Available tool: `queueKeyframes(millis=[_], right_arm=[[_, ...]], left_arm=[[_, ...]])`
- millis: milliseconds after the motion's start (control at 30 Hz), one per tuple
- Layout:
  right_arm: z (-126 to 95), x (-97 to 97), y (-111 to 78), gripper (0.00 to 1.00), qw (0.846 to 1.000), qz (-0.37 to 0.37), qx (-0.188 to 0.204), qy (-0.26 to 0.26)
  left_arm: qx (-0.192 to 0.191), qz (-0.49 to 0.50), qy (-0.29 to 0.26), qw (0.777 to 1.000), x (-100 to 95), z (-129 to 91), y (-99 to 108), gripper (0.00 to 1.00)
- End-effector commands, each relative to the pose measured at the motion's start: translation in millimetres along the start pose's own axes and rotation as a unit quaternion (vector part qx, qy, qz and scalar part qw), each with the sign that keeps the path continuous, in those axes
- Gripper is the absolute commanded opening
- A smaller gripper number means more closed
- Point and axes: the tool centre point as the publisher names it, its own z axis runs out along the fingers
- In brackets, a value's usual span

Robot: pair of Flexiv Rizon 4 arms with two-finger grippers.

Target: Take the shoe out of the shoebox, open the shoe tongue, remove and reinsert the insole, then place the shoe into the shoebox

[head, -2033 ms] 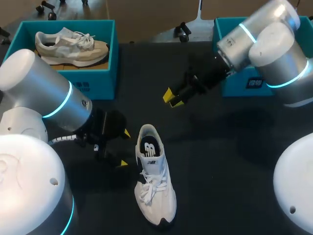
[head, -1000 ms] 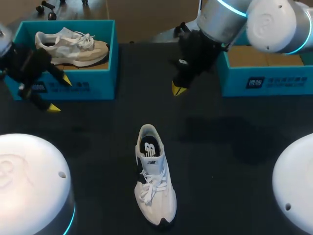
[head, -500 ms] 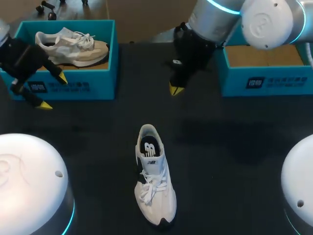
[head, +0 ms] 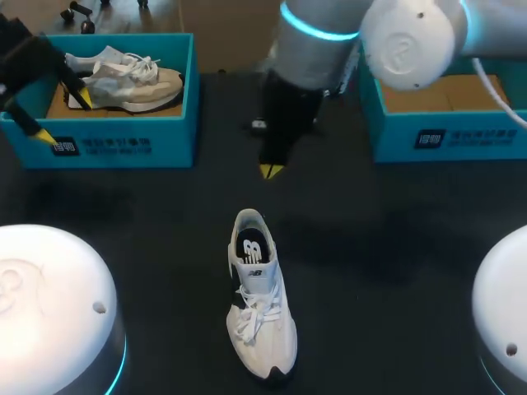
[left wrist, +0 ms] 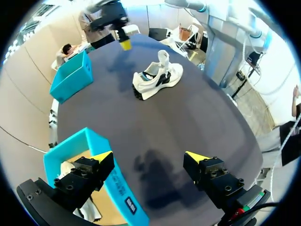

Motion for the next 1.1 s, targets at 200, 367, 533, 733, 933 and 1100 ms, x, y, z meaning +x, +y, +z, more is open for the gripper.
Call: queueKeyframes(millis=[200, 367, 533, 733, 933, 1100], right_arm=[[19, 19.7, -13.3, 0.00, 0.997, 0.010, -0.001, -0.082], [19, 19.7, -13.3, 0.00, 0.997, 0.010, -0.001, -0.082], [19, 19.7, -13.3, 0.00, 0.997, 0.010, -0.001, -0.082], [38, 6.5, -27.4, 0.00, 0.996, 0.001, -0.001, -0.090], [55, -0.4, -51.3, 0.00, 0.996, -0.001, -0.006, -0.090], [69, -2.7, -62.7, 0.00, 0.995, -0.006, -0.011, -0.102]], left_arm=[[0.019, 0.001, 0.051, 0.999, -11.2, -15, 14, 1.00], [0.019, 0.001, 0.051, 0.999, -11.2, -15, 14, 1.00], [0.019, 0.001, 0.051, 0.999, -11.2, -15, 14, 1.00], [0.032, 0.034, 0.046, 0.998, -9.8, -10, 8, 1.00], [0.012, 0.036, 0.050, 0.998, -16.4, -4, 7, 1.00], [0.004, 0.035, 0.046, 0.998, -19.5, -5, 9, 1.00]])
